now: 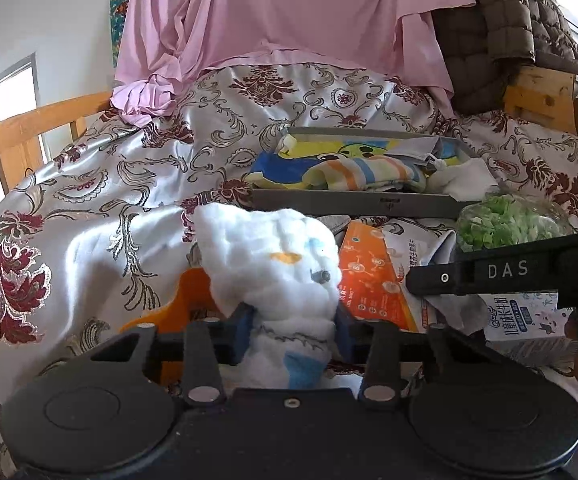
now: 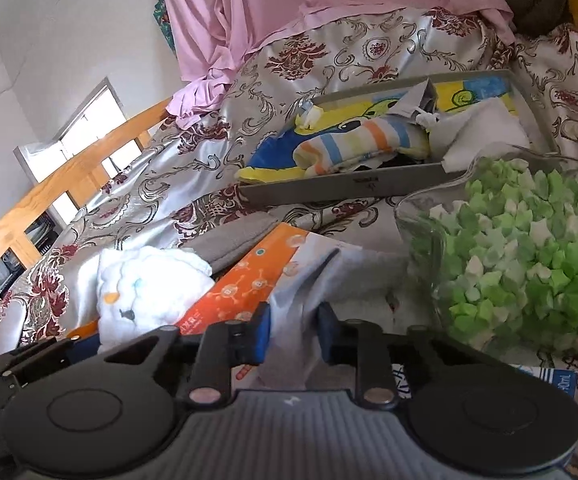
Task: Organize soft objects
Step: 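Lift the white cloth with the left tool while the right tool grips a grey tissue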
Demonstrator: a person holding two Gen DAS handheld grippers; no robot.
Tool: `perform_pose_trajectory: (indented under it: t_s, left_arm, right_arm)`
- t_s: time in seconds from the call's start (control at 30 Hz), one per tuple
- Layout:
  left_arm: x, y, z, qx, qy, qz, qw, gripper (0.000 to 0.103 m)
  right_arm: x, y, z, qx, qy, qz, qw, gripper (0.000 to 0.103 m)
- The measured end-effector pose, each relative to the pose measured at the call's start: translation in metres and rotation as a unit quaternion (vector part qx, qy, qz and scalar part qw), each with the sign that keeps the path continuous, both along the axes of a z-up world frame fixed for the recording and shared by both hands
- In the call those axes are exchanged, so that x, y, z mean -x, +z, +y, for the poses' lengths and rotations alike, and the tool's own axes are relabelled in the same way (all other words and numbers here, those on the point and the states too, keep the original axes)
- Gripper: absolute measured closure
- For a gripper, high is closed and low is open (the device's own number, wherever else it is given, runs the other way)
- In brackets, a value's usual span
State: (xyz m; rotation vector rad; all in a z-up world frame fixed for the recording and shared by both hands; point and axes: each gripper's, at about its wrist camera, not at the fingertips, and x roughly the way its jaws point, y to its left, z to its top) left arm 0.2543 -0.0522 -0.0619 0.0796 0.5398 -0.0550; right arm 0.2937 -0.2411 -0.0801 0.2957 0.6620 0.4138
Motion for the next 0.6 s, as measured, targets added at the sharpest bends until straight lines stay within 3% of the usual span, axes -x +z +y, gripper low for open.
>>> perform_pose_trajectory:
  t_s: [0.13, 0.4, 0.6]
  left_arm:
    - [0.006, 0.001, -0.006, -0.017, -0.005, -0.005, 0.9998, 0.07]
    - [0.023, 0.016, -0.009, 0.008, 0.007, -0.015, 0.9998, 0.075]
    - [0.048, 0.026, -0.016, 0.03, -0.001, -0.02, 0.9993, 0.075]
  right_arm:
    - [0.001, 0.0, -0.004, -0.005, -0.008, 0.0, 1.0, 0.093]
    - [0.016, 0.018, -0.004, 0.001, 0.017, -0.042, 0.999, 0.096]
    - [0.03, 0.036, -0.01, -0.039, 0.055, -0.065, 0.996, 0.096]
